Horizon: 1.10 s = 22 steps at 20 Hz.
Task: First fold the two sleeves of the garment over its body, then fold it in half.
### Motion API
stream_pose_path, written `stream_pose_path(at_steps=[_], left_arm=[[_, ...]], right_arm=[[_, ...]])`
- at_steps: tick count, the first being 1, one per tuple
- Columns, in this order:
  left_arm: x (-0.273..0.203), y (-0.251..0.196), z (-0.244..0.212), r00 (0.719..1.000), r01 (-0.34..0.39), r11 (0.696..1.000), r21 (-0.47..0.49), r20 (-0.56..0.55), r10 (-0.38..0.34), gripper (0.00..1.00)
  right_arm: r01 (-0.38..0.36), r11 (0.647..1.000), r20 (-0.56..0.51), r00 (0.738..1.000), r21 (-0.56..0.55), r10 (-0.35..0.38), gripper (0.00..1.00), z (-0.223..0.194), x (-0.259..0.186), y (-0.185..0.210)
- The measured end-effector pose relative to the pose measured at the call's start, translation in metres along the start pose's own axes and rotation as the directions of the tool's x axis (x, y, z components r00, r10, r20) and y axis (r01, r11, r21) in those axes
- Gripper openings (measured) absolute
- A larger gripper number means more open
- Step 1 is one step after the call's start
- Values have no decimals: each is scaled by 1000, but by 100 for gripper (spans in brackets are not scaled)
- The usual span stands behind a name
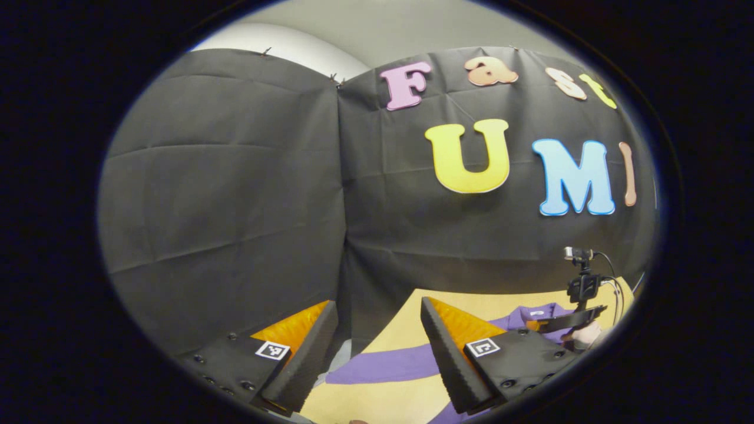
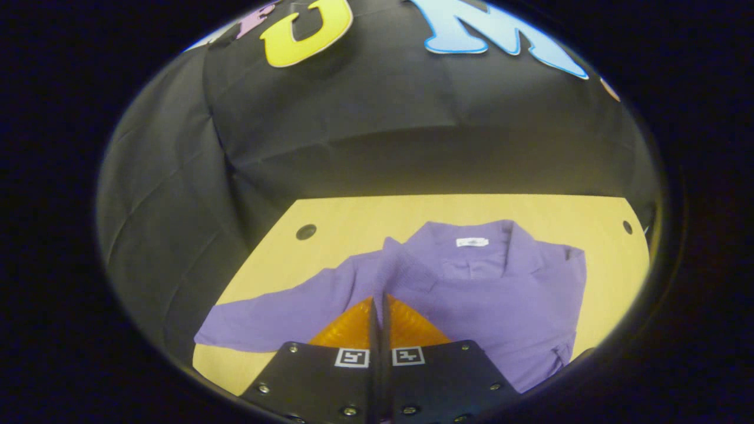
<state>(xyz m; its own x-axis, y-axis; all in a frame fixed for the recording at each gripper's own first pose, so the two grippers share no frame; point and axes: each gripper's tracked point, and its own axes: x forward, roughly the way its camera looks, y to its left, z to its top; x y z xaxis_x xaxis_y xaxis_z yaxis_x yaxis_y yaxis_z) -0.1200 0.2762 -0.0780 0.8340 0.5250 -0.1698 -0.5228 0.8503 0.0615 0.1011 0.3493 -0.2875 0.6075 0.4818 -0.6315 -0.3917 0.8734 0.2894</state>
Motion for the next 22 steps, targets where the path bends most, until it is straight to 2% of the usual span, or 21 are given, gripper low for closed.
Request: stream_pose_path(at_steps=[2,5,8,9,11,13,18,22], left_arm=[[3,12,-5,1000,-19,1000,1,-10,19,94],[7,21,-11,999,-37,999,2,-20,37,94],[9,26,-22,998,-44,999,-2,-37,44,94],[10,23,-24,998,-44,999,-7,-46,44,94],[14,23,-35,997,-43,999,-17,-62,42,94],[20,23,-46,996,-41,999,-22,-75,39,94],[48,28,-90,992,-24,1000,-18,-123,21,93],[82,39,-140,982,-33,998,-50,-189,23,94]], right_arm=[[-18,1000,-39,999,-22,17,0,-15,12,13],[-11,998,-87,996,-61,6,0,-35,22,22],[-34,998,-132,991,-57,26,8,-51,30,28],[-47,997,-139,989,-55,39,15,-51,27,33],[-37,996,-130,991,-77,27,53,-50,26,30],[-42,996,-132,991,-82,31,74,-50,22,31],[-43,997,-123,992,-71,34,75,-47,4,27],[-34,996,-112,993,-83,25,75,-46,-21,15]])
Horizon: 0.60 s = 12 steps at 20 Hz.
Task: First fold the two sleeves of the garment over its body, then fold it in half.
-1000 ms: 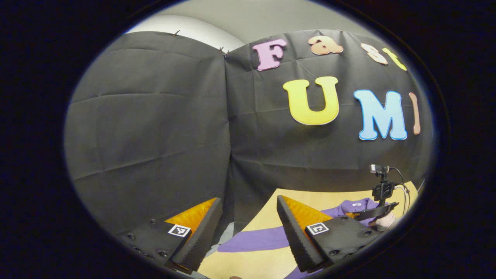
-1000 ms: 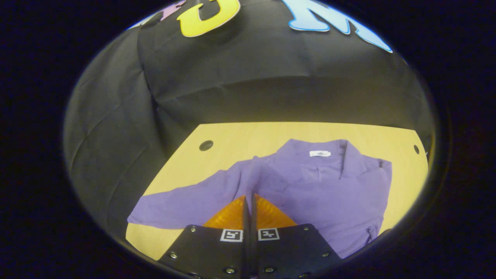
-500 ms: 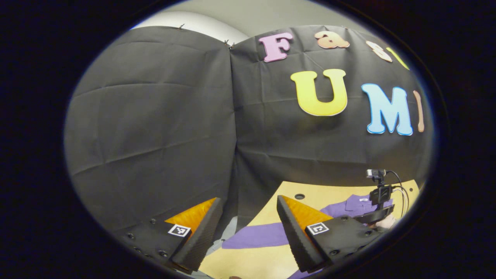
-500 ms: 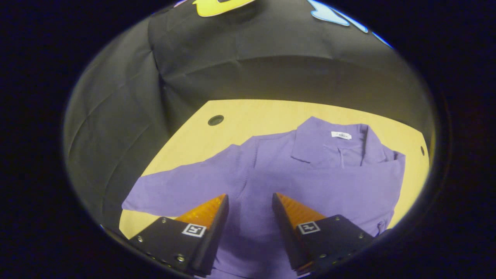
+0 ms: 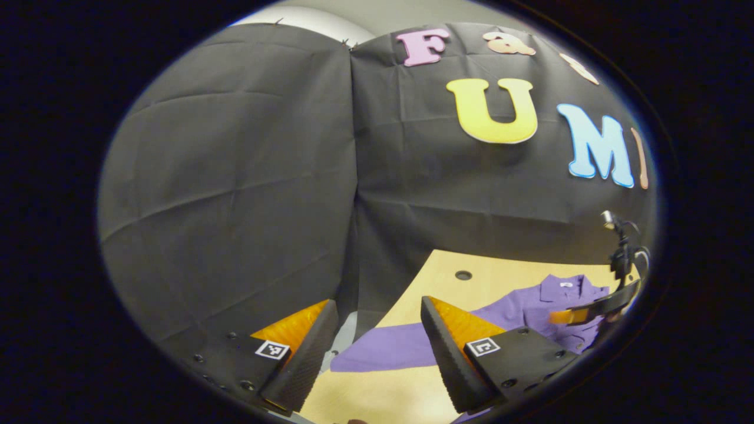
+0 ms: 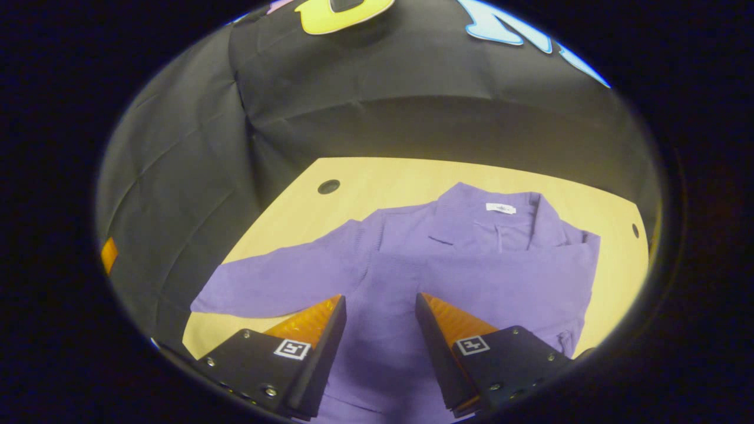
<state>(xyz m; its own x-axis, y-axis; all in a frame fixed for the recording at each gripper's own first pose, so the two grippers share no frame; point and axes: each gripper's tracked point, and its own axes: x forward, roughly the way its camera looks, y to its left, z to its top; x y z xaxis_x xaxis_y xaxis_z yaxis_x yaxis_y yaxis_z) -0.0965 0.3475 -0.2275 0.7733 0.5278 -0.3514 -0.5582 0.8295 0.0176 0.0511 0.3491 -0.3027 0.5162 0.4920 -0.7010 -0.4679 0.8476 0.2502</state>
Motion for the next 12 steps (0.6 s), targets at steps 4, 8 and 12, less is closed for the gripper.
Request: stream_pose_path(at_steps=[4,8,12], left_arm=[[46,10,-53,996,-2,1000,-18,-91,0,94],[84,15,-106,980,3,1000,-6,-197,-4,94],[101,22,-154,951,-4,1000,-31,-309,-6,95]], right_arm=[[18,1000,9,1000,16,-18,75,0,-28,-13],[53,997,29,998,62,-55,75,-1,-56,-32],[106,990,32,994,97,-109,75,-11,-80,-55]])
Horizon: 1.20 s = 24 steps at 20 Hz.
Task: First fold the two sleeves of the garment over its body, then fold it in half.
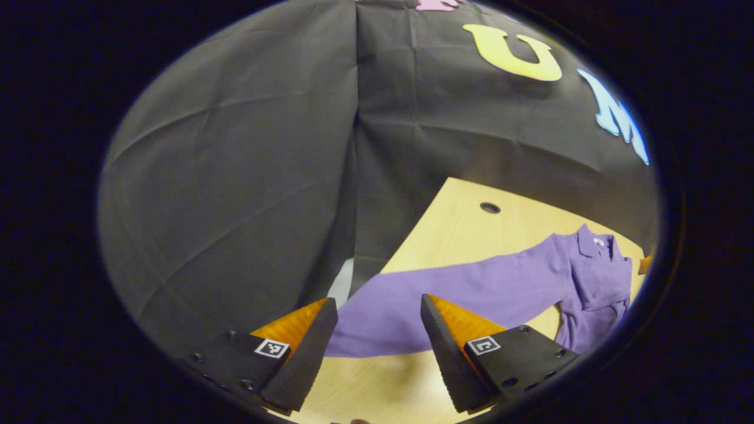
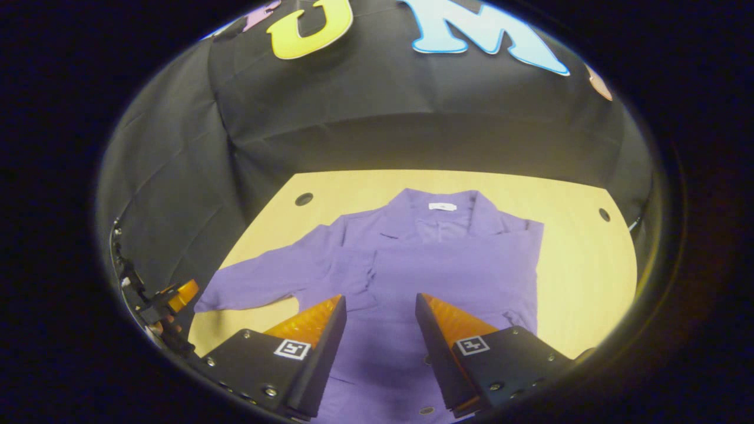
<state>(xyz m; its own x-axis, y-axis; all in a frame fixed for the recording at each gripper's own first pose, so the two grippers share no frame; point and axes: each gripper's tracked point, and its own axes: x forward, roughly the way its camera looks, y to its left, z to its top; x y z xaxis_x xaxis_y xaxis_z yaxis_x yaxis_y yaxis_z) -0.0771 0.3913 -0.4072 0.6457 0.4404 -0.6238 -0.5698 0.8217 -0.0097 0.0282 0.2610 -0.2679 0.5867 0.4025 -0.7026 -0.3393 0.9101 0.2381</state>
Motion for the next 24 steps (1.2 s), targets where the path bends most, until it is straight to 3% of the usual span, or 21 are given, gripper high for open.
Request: stream_pose_path(at_steps=[7,13,15,17,18,22,24], left_arm=[[27,9,-46,991,4,1000,28,-135,-1,94],[31,-2,-48,990,10,999,33,-143,-5,94],[33,-5,-50,990,22,999,26,-142,-18,86],[36,-20,-50,991,32,999,14,-130,-30,70],[37,-25,-49,991,37,999,10,-127,-35,52],[38,-30,-45,989,29,998,-50,-141,-36,12],[37,-28,-44,987,16,997,-75,-158,-28,7]], right_arm=[[80,994,-13,997,68,-79,75,-17,-16,-37],[89,993,-25,996,79,-87,75,-19,-12,-42],[81,994,-31,996,78,-79,75,-20,-10,-40],[68,995,-39,997,76,-65,75,-22,-8,-36],[62,995,-42,997,75,-59,75,-22,-8,-35],[55,995,-38,998,79,-53,75,-20,-8,-38],[55,995,-33,998,86,-53,75,-19,-10,-42]])
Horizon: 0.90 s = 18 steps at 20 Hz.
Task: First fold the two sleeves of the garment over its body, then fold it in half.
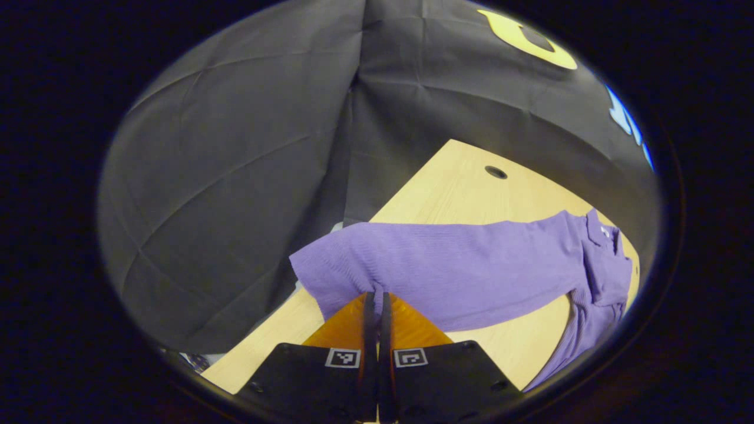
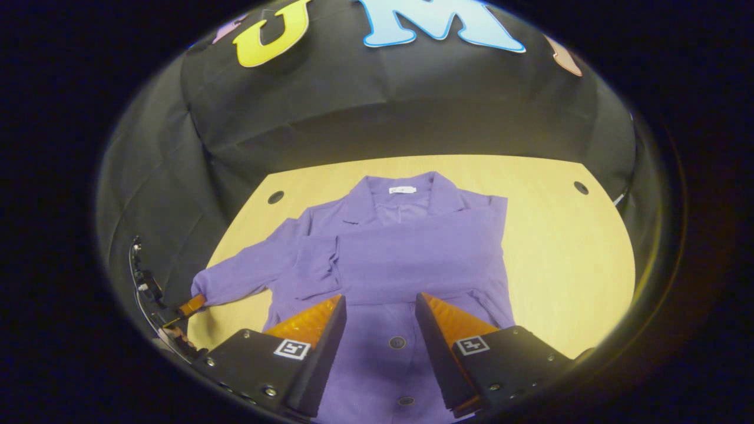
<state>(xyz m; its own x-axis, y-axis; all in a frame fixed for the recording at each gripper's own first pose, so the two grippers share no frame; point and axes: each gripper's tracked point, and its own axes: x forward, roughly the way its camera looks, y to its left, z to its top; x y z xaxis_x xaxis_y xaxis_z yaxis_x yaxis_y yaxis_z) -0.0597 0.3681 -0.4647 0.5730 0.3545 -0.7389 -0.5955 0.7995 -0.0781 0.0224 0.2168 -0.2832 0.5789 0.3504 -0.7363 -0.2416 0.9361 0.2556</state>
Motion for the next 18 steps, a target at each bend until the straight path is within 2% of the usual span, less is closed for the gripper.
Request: stream_pose_path(at_steps=[3,6,10,13,16,18], left_arm=[[-2,0,1,999,-52,997,51,-11,53,7],[-13,-26,16,999,-26,996,81,27,24,7],[-30,-72,44,995,48,992,112,77,-57,7],[-42,-127,67,983,116,983,144,123,-134,7],[-59,-193,86,962,193,961,197,157,-225,7],[-69,-240,94,941,248,936,249,168,-294,6]], right_arm=[[4,1000,15,1000,19,-4,75,2,-4,-8],[11,999,28,1000,43,-12,75,2,-11,-18],[23,996,40,999,91,-27,75,-5,-22,-37],[34,990,48,998,135,-40,75,-12,-32,-54],[53,983,56,996,175,-63,75,-20,-46,-77],[67,977,65,995,204,-82,75,-24,-55,-93]])
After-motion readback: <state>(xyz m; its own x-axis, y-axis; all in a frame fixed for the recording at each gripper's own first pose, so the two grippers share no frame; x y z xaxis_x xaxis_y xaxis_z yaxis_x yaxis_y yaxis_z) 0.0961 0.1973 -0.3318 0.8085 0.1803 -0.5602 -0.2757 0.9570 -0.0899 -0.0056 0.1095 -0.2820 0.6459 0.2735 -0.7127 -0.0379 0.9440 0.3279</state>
